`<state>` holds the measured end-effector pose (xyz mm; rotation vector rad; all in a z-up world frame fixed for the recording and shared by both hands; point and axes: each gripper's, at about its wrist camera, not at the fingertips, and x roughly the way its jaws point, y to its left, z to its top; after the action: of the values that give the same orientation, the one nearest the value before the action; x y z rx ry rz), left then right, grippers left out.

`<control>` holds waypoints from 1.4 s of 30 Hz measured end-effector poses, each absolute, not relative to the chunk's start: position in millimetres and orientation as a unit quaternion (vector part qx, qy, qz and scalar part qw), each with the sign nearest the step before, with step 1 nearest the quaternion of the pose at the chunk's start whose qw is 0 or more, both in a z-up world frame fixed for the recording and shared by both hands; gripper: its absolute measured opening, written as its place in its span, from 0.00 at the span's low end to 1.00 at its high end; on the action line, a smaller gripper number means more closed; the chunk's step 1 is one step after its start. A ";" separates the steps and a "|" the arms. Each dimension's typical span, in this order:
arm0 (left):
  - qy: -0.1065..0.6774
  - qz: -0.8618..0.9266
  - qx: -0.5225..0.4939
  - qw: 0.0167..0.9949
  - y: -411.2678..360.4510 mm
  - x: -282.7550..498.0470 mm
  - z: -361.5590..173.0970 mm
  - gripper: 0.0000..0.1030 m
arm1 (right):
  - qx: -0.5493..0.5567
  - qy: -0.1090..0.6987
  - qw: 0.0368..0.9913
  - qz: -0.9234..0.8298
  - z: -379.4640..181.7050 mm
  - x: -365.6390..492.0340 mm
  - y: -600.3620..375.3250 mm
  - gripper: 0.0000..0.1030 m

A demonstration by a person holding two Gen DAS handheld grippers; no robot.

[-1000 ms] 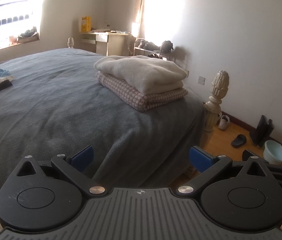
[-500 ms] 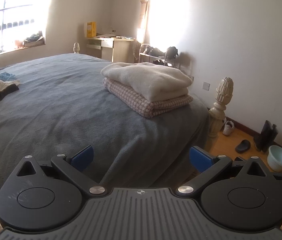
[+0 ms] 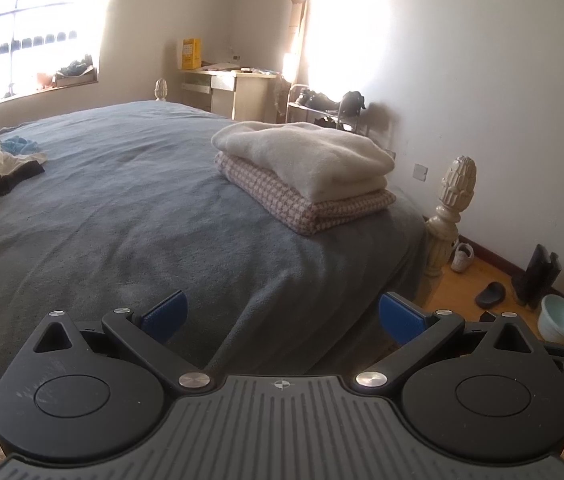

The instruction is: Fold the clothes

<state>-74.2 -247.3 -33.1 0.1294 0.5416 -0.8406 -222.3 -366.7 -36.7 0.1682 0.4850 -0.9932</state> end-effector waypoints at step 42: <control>0.248 -0.394 0.073 0.882 -245.0 -72.8 -30.0 1.00 | 0.070 0.233 0.851 -0.465 -37.5 -214.1 -362.6 1.00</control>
<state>-72.8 -245.0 -30.0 0.1525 0.5160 -0.8208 -214.1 -362.6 -37.5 0.1483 0.4911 -0.9780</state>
